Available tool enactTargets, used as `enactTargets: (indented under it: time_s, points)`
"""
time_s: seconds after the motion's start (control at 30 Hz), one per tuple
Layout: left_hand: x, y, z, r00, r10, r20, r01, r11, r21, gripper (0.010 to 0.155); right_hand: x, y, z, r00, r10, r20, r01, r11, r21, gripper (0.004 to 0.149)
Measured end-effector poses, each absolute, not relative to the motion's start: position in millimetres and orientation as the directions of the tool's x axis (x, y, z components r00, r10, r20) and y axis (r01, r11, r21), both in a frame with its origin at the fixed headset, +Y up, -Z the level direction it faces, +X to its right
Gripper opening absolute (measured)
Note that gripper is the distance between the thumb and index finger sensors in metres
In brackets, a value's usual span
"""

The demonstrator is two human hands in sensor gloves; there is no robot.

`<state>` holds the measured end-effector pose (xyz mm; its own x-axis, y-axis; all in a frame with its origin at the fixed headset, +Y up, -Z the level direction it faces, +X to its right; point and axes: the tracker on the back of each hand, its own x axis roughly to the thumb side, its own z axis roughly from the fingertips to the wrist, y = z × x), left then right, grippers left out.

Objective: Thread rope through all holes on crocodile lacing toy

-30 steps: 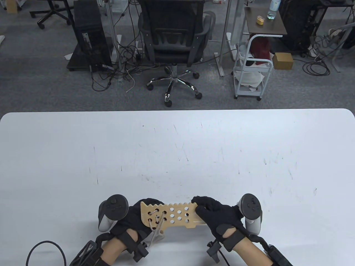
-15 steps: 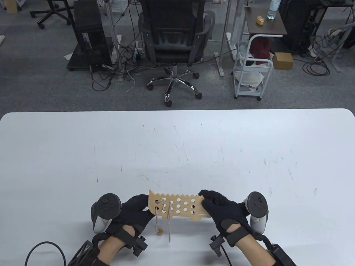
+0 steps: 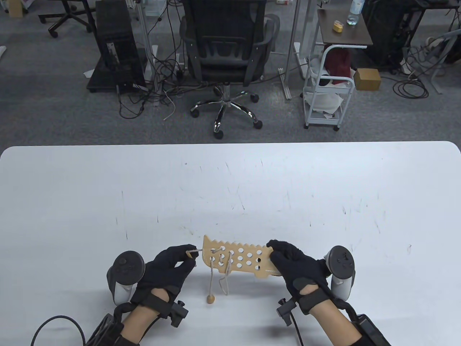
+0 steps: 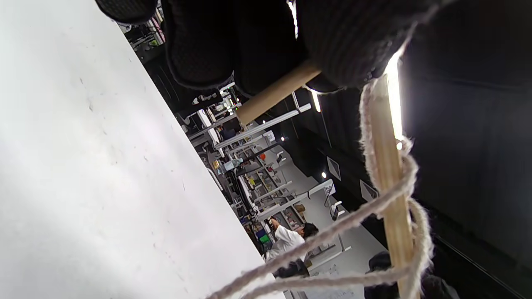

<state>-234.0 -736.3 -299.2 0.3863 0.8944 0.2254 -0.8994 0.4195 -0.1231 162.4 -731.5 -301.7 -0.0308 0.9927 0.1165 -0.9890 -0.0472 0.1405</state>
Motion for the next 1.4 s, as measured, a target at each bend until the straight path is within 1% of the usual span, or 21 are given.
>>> enactTargets:
  time_s: [0.3, 0.53, 0.97, 1.4]
  points:
    - [-248.4, -731.9, -301.6, 0.386, 0.896, 0.222, -0.912, 0.406, -0.054, 0.046, 172.2, -736.0, -307.8, -0.044, 0.995, 0.094, -0.994, -0.053, 0.092, 0.047]
    - [-264.6, -725.9, -301.8, 0.362, 0.906, 0.22, -0.93, 0.367, 0.02, 0.046, 178.9, -736.7, -309.7, -0.077, 0.995, 0.071, -0.995, -0.081, 0.052, 0.047]
    - [-292.3, -716.5, -300.2, 0.303, 0.928, 0.218, -0.952, 0.282, 0.123, 0.046, 193.7, -737.3, -314.2, -0.08, 0.996, 0.047, -0.997, -0.079, -0.015, 0.047]
    - [-322.7, -709.5, -297.1, 0.238, 0.947, 0.217, -0.959, 0.193, 0.21, 0.046, 213.8, -740.4, -324.9, -0.17, 0.985, 0.038, -0.981, -0.165, -0.103, 0.048]
